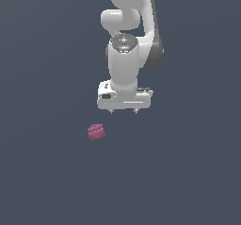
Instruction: Pick up the object and move it to a goal position.
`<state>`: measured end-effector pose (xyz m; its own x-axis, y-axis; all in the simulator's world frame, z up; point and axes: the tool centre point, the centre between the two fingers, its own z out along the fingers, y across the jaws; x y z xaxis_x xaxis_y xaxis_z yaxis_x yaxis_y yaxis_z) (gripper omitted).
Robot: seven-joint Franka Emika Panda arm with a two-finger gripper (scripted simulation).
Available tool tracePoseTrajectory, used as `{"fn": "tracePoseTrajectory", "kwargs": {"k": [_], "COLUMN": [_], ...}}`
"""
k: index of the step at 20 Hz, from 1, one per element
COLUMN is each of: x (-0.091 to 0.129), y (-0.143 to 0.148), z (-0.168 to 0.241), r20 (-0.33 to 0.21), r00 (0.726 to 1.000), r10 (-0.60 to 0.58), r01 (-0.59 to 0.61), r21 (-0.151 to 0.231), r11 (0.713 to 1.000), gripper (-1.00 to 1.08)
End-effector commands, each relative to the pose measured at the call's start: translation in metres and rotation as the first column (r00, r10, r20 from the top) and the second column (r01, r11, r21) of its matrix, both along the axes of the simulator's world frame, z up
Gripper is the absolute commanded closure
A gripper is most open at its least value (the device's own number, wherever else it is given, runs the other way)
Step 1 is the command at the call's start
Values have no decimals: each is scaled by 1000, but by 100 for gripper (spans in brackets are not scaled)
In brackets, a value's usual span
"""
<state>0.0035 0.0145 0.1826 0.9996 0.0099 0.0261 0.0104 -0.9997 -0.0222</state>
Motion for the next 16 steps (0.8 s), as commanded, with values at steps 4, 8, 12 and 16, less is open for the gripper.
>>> {"fn": "tracePoseTrajectory", "kwargs": {"k": [4, 8, 12, 16], "x": [2, 4, 8, 12], "y": [-5, -13, -23, -37], "z": [-4, -8, -15, -23], "r20": [-3, -7, -13, -20], "r00": [999, 993, 976, 941], "r10": [-50, -120, -217, -337], "r01": [50, 120, 217, 337], "r21": [2, 4, 7, 7], "r11": [999, 993, 976, 941], "gripper": [-92, -92, -92, -92]}}
